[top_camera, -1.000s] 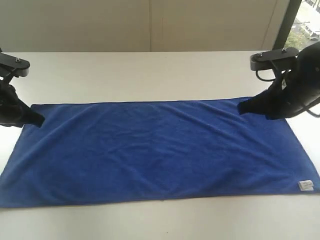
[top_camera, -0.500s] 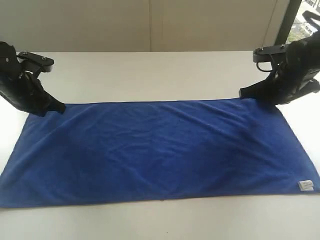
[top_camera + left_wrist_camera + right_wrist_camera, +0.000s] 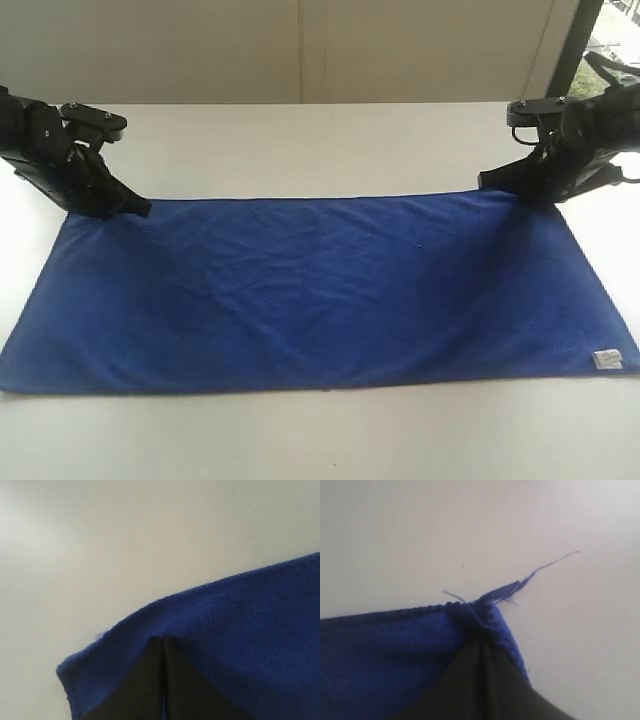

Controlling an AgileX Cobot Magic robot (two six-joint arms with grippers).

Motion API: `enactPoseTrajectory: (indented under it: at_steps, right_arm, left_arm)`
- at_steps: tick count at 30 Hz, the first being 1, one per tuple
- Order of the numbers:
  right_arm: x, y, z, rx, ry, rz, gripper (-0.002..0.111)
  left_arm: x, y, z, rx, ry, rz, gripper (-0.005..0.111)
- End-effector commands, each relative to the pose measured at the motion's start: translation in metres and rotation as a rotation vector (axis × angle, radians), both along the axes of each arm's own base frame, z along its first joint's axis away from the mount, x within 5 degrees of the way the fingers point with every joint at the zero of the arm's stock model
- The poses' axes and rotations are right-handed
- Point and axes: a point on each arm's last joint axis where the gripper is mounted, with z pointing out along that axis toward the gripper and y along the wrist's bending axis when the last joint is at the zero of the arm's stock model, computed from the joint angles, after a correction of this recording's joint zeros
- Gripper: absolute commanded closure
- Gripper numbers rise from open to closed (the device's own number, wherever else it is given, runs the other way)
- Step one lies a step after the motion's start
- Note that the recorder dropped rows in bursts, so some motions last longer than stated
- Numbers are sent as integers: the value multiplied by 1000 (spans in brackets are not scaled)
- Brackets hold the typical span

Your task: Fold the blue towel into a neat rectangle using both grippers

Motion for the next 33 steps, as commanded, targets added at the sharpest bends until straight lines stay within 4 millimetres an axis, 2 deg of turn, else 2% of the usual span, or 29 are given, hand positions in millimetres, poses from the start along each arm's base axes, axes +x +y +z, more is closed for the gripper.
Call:
enactPoseTrajectory:
  at_steps: [1,9,11,13,19,22,24,26,30,33]
  right_arm:
    - [-3,-12,-14,5,32,-29,108]
    - [1,-13,-9,23,-10,-55,108]
    - [2,-13,1,48,-32,-92,108]
    - [2,-13,14,59,-53,-105,108]
    - [-7,-13,65,42,-102,-113,108]
    - [-17,-13,88,13,-80,-97,108]
    - [-25,-13,105,-4,-68,-90,108]
    - [-34,-11,122,6,-72,-104,108]
    - [-59,-3,144,27,-70,-95,108]
    - [-80,5,150,33,-69,-77,108]
  left_arm:
    - [8,1,-12,-6,18,16,107]
    - [15,-1,-10,-18,-8,21,107]
    - [15,-1,-8,-20,-2,26,107]
    - [15,-1,2,-39,15,65,104]
    - [8,1,41,-57,24,115,74]
    - [-1,2,65,-66,17,123,69]
    - [-8,3,81,-76,21,131,71]
    - [-18,5,97,-73,39,136,78]
    - [-43,9,123,-50,130,150,107]
    - [-60,6,137,-67,202,124,107]
